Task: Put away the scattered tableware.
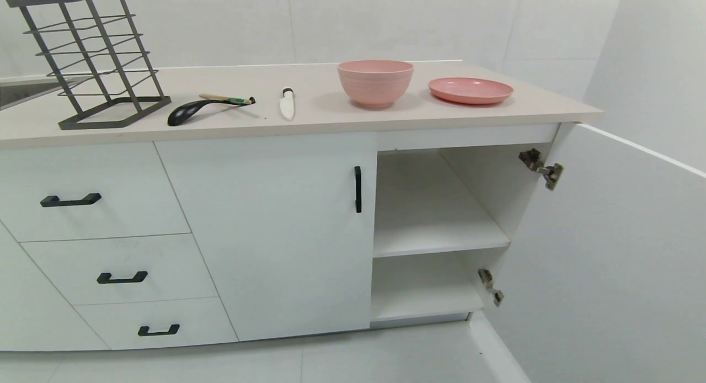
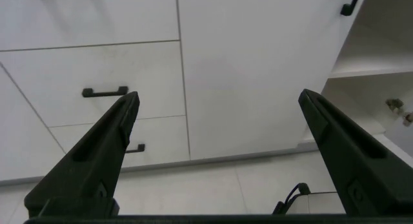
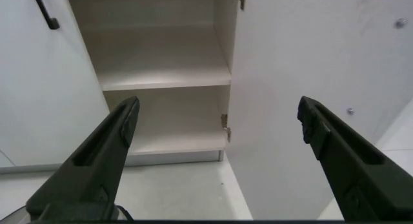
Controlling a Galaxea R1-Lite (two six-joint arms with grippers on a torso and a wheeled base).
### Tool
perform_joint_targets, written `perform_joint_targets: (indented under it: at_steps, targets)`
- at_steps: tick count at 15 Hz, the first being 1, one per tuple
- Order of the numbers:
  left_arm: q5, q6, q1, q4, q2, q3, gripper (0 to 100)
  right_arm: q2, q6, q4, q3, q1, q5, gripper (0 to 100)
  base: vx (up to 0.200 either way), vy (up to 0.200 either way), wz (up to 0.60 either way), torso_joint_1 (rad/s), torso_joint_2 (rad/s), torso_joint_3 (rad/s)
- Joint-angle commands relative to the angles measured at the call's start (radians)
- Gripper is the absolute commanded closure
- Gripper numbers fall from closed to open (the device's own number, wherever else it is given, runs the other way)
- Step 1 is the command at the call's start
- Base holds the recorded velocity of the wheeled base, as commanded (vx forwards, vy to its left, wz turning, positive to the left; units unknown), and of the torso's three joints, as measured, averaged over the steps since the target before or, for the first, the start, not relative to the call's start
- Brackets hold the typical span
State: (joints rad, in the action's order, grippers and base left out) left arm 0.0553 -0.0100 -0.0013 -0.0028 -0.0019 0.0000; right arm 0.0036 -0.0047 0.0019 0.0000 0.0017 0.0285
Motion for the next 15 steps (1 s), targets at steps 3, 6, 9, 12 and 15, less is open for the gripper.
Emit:
perform_joint_targets:
  at_steps: [3, 6, 9, 12, 15]
  targets:
    - [0.0, -0.001, 0.0, 0.0, 0.002, 0.0, 0, -0.001, 0.0, 0.0, 0.0, 0.0, 0.001, 0, 0.0, 0.0, 0.0, 0.0, 0.0, 0.0]
    - [0.0, 0.001, 0.0, 0.0, 0.002, 0.0, 0, -0.001, 0.006, 0.0, 0.0, 0.0, -0.001, 0, 0.0, 0.0, 0.0, 0.0, 0.0, 0.0]
    - [0.001, 0.002, 0.0, 0.0, 0.002, 0.0, 0, -0.001, 0.006, 0.0, 0.0, 0.0, -0.001, 0, 0.0, -0.133, 0.0, 0.002, 0.0, 0.003]
    - [0.001, 0.002, 0.0, 0.0, 0.002, 0.0, 0, -0.001, 0.006, 0.0, 0.0, 0.0, 0.001, 0, 0.0, -0.133, 0.0, 0.003, 0.0, 0.0]
    - [0.001, 0.002, 0.0, 0.0, 0.002, 0.0, 0, -0.001, 0.006, 0.0, 0.0, 0.0, -0.001, 0, 0.067, 0.0, 0.0, 0.001, 0.0, -0.001]
